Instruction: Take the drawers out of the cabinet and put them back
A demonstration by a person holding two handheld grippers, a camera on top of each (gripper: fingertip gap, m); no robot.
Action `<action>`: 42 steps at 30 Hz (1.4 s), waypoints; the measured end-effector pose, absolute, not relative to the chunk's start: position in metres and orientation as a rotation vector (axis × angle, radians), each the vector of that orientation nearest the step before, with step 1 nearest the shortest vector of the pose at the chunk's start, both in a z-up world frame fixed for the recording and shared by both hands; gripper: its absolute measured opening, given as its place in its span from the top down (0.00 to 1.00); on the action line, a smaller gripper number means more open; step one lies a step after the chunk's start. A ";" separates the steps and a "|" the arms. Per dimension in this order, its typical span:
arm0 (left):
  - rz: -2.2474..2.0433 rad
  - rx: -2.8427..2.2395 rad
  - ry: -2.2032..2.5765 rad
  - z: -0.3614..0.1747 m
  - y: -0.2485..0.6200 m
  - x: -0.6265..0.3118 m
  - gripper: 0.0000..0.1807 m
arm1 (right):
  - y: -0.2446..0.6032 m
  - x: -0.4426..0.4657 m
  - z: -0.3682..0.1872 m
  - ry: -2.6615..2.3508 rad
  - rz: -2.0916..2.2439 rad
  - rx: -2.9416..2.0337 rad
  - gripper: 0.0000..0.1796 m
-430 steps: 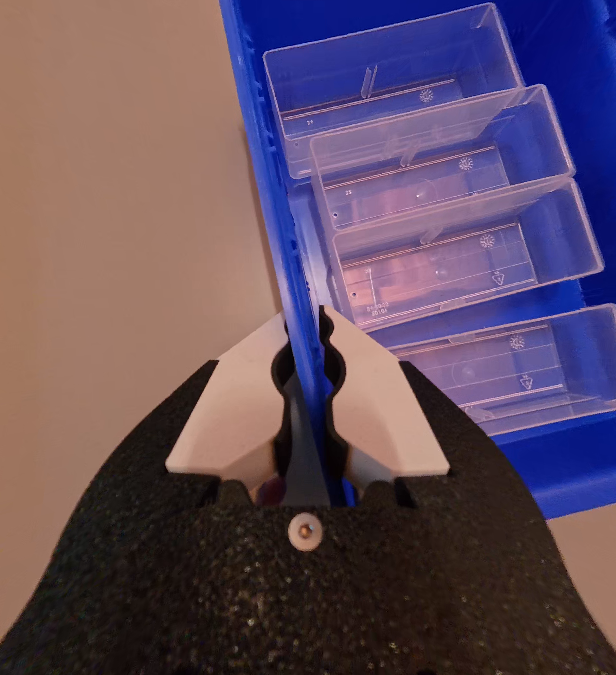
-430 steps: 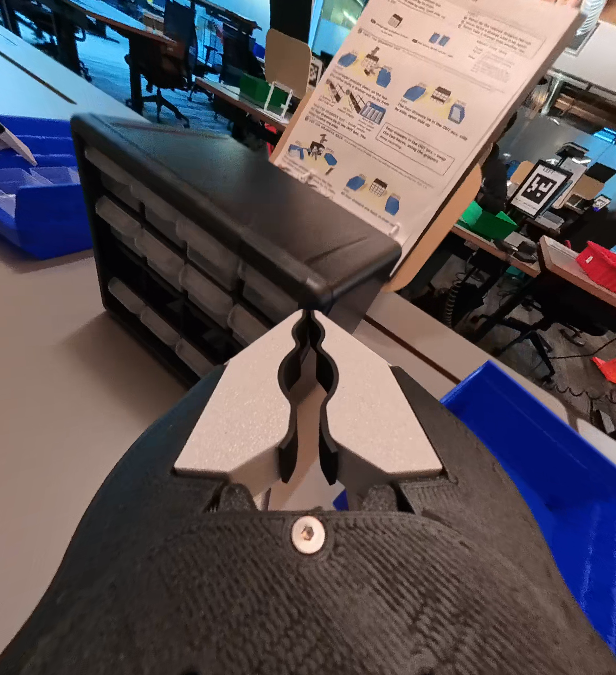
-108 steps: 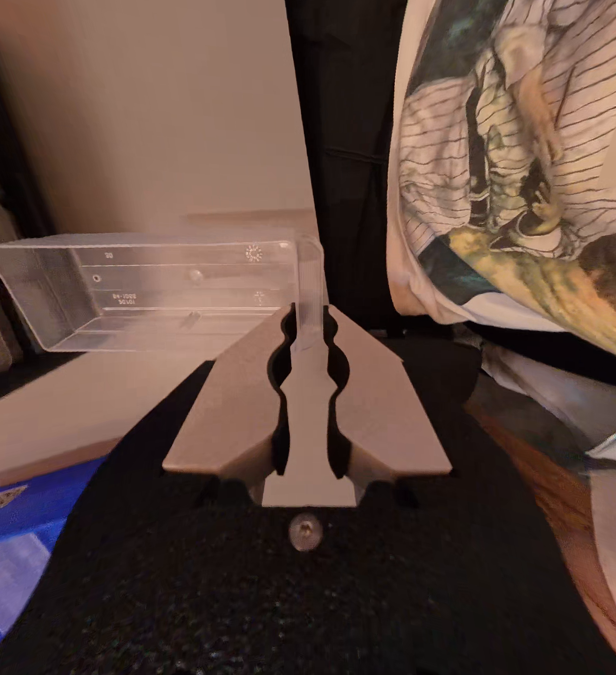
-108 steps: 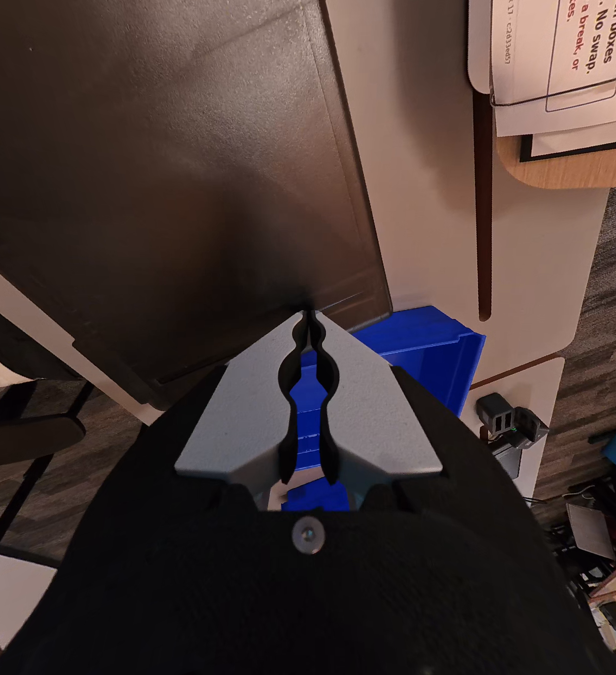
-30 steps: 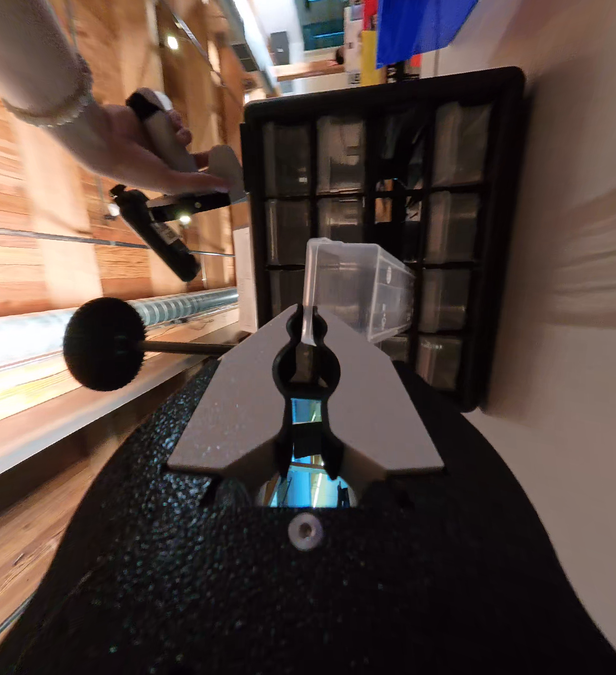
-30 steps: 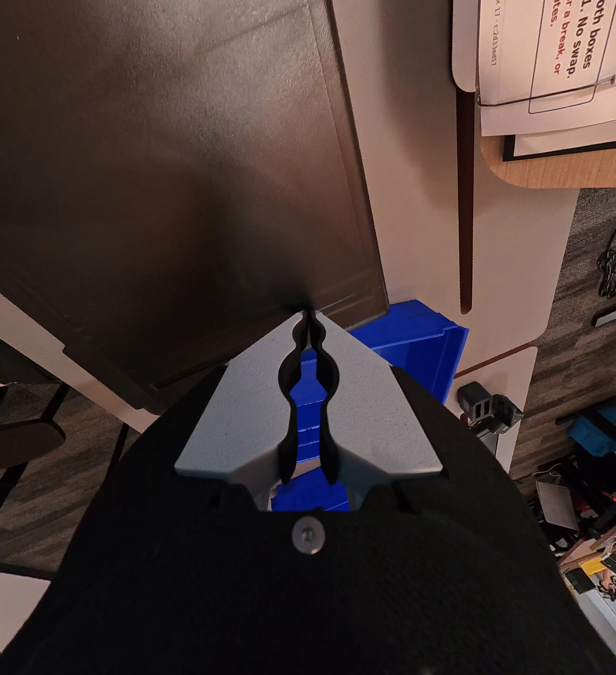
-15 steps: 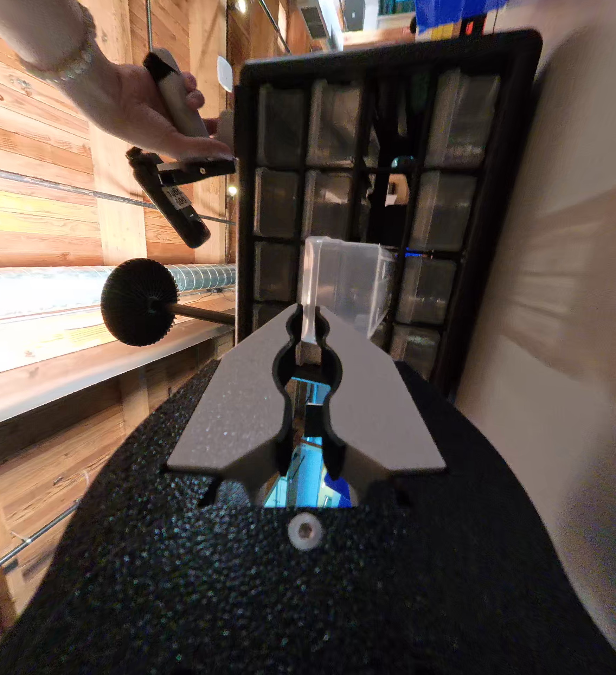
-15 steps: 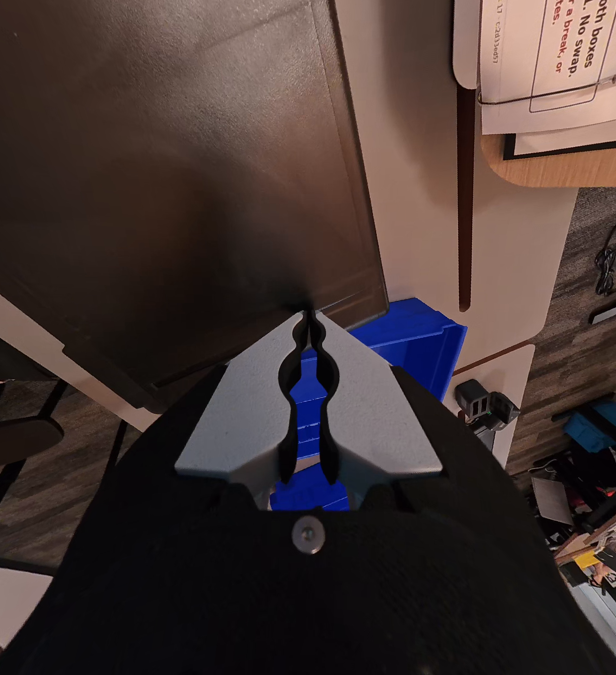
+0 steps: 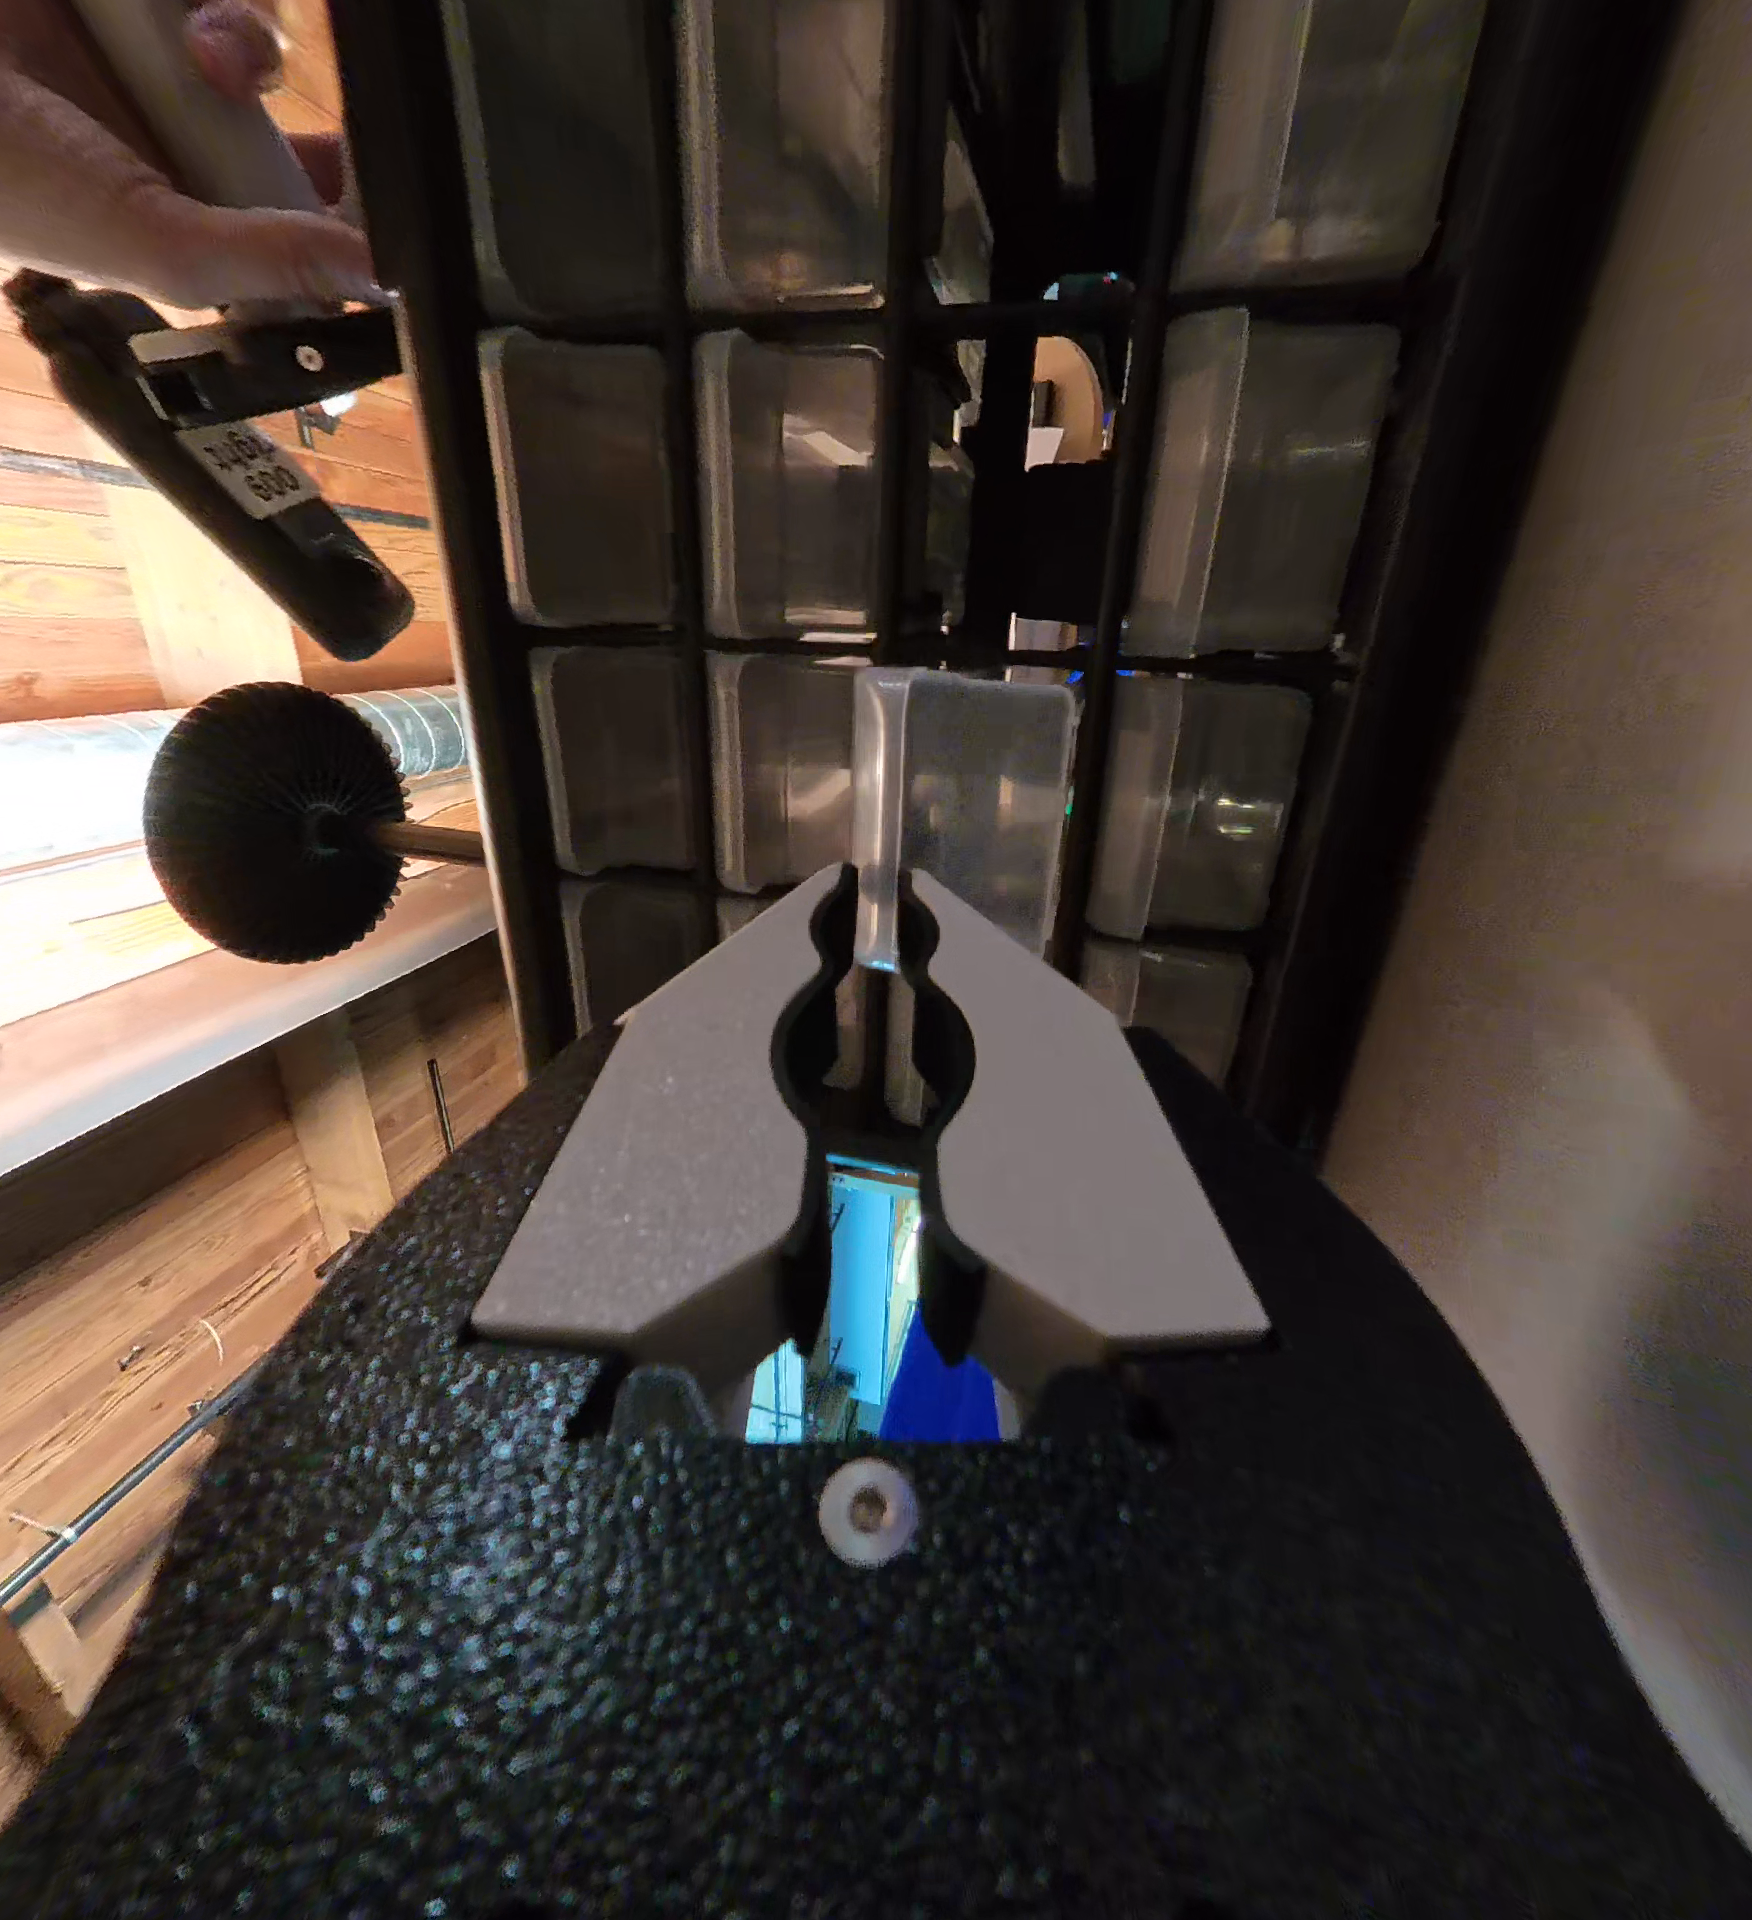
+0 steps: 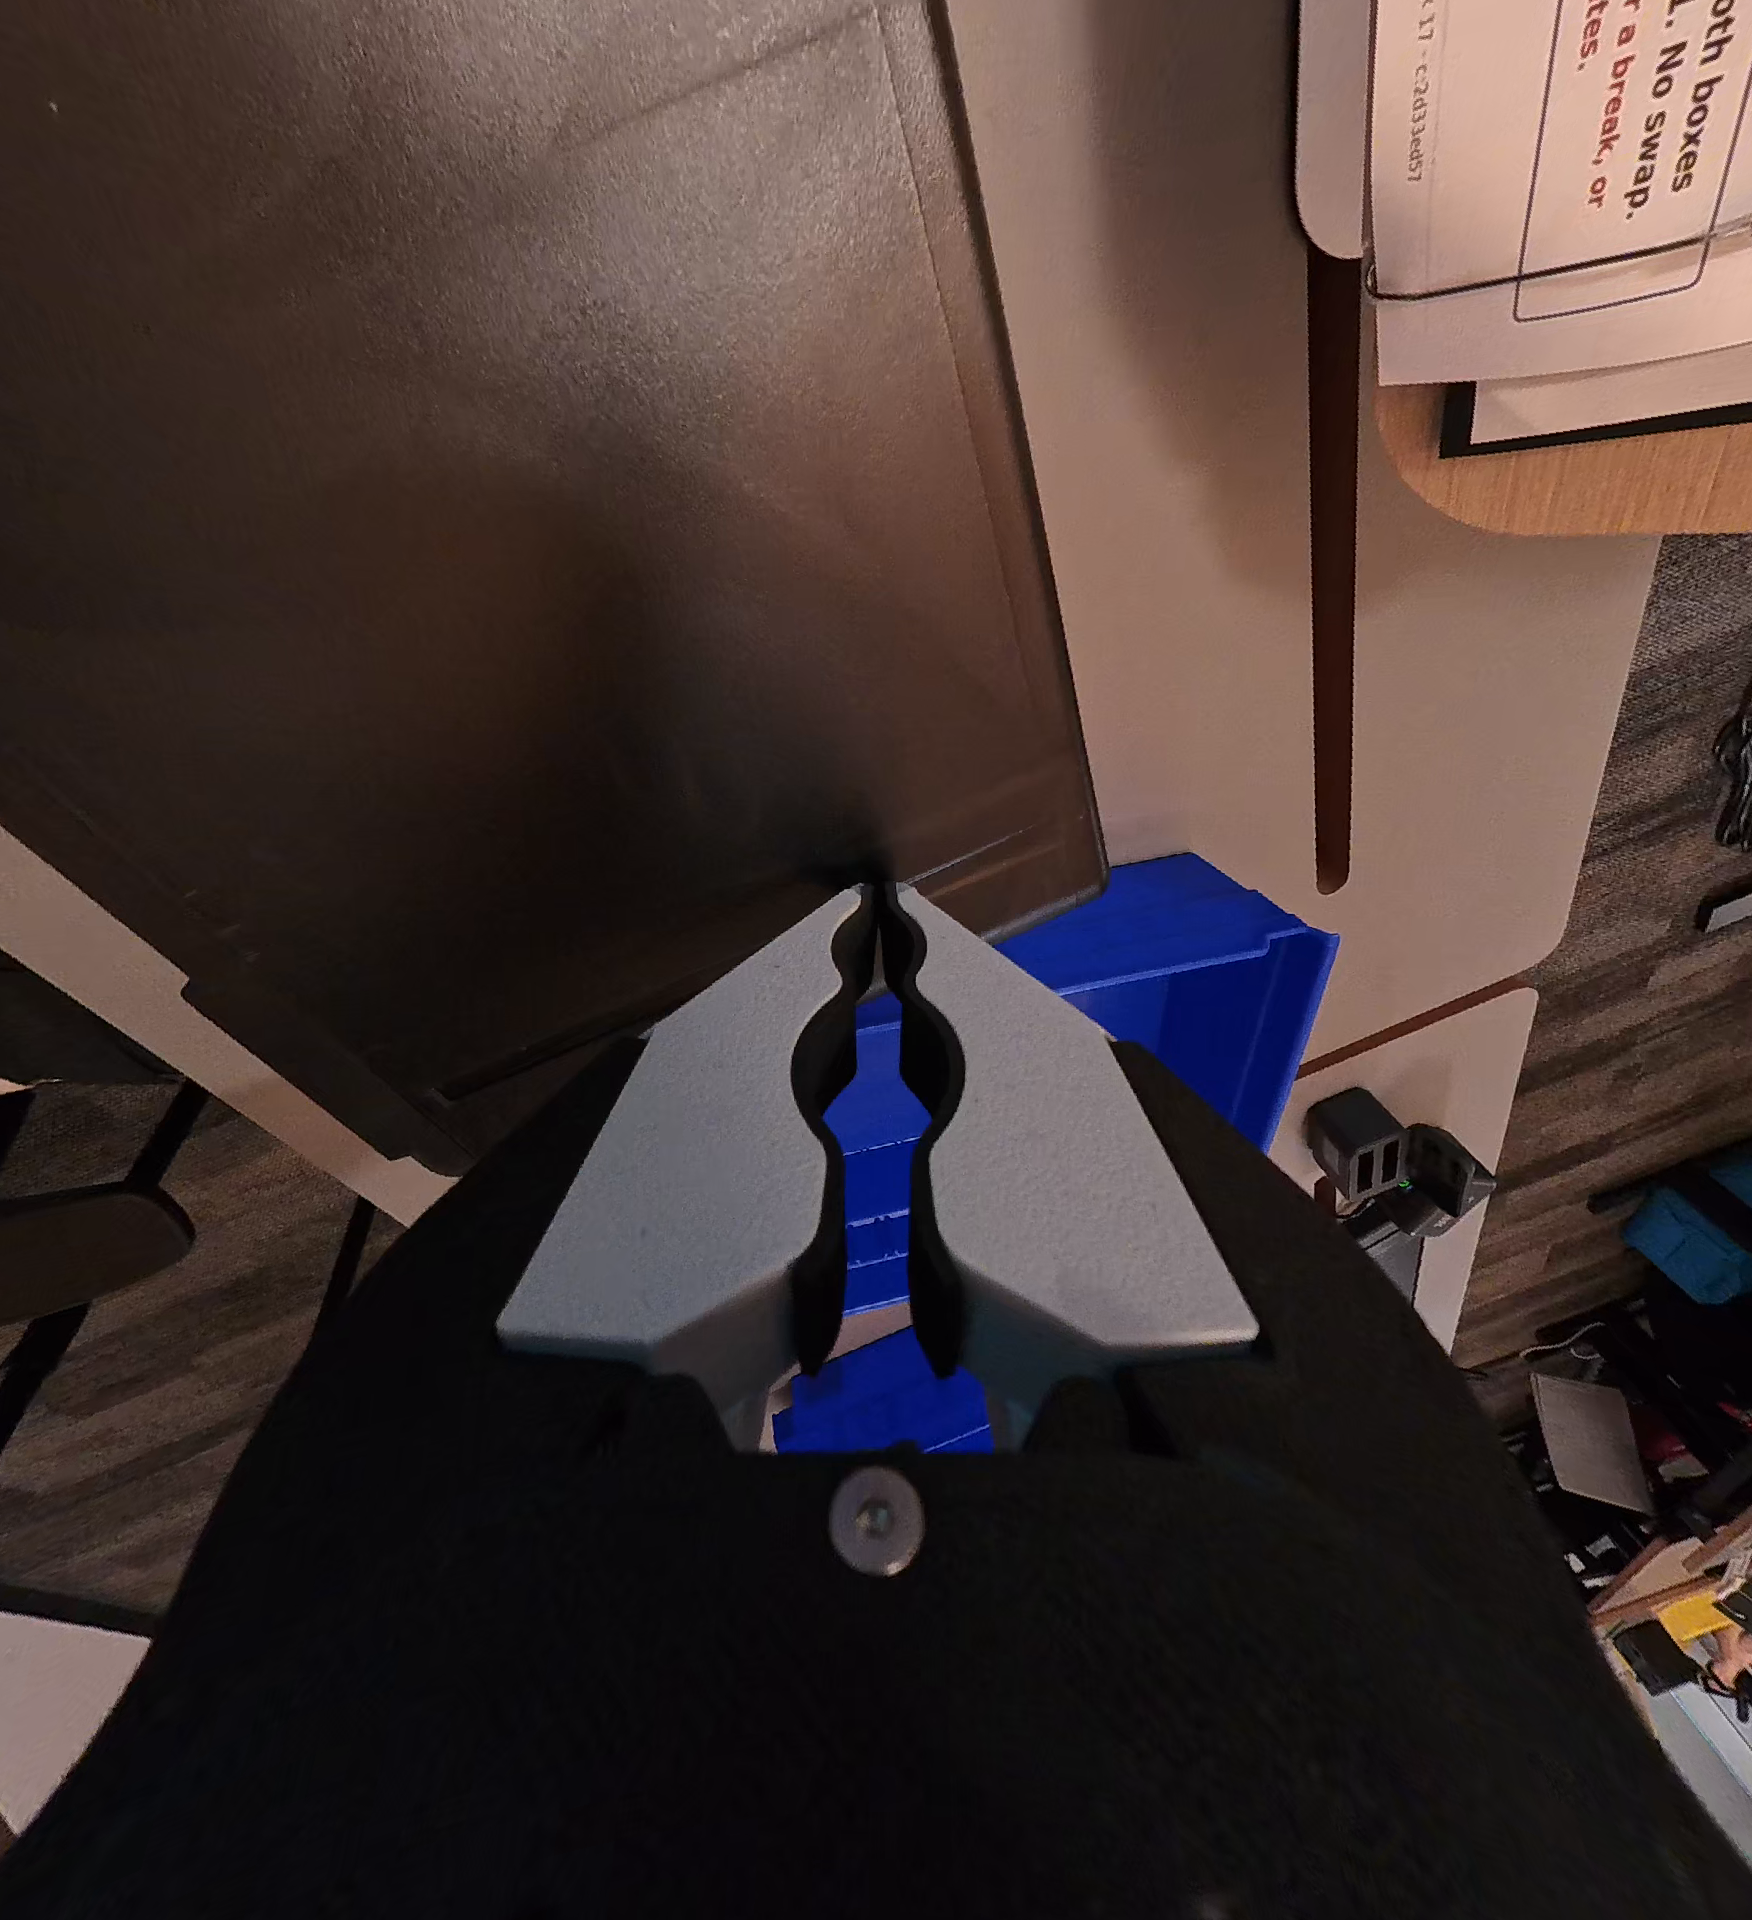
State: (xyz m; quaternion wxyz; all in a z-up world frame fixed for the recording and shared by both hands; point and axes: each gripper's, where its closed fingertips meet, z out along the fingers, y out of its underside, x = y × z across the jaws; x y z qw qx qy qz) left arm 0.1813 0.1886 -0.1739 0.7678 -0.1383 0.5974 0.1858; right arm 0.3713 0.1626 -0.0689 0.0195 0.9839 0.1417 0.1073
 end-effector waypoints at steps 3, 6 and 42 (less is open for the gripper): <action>0.433 -0.319 1.311 -0.175 0.198 0.196 0.98 | 0.163 0.371 -0.069 0.439 0.331 3.051 1.00; 0.437 -0.348 1.328 -0.176 0.206 0.204 0.97 | 0.163 0.371 -0.069 0.440 0.331 3.053 1.00; -0.314 -2.066 1.523 -0.144 0.492 0.146 0.73 | 0.163 0.371 -0.069 0.446 0.344 3.038 1.00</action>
